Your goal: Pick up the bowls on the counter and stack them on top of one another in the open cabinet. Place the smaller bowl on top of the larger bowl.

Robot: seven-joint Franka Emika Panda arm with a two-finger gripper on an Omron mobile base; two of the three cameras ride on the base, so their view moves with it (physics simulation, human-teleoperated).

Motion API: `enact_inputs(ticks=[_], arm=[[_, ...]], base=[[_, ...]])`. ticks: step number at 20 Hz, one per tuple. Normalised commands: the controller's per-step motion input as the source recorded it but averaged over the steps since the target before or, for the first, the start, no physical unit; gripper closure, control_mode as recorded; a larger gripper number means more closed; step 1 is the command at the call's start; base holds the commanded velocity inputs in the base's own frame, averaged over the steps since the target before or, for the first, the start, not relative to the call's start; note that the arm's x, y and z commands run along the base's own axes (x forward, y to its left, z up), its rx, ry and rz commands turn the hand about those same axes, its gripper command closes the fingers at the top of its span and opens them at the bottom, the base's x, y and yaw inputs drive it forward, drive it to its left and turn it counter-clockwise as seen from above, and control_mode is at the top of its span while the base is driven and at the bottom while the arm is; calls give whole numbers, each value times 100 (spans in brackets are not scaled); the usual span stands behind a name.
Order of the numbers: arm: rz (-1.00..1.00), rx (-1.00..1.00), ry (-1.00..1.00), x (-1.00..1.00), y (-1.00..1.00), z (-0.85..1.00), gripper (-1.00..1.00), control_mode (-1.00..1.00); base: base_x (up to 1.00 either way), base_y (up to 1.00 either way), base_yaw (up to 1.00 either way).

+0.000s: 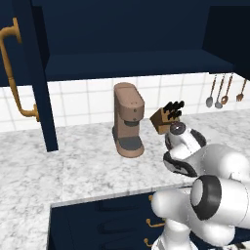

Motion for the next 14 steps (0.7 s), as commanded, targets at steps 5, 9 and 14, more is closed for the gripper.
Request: enact_inputs(ticks=[5,9,14], arm=[[0,2,2,-36,2,100,100,-100],[0,0,5,-26,5,100,100,-100],[0,0,2,-53,24,100,100,-100]], base=[[0,0,0],[0,0,0],[0,0,0]])
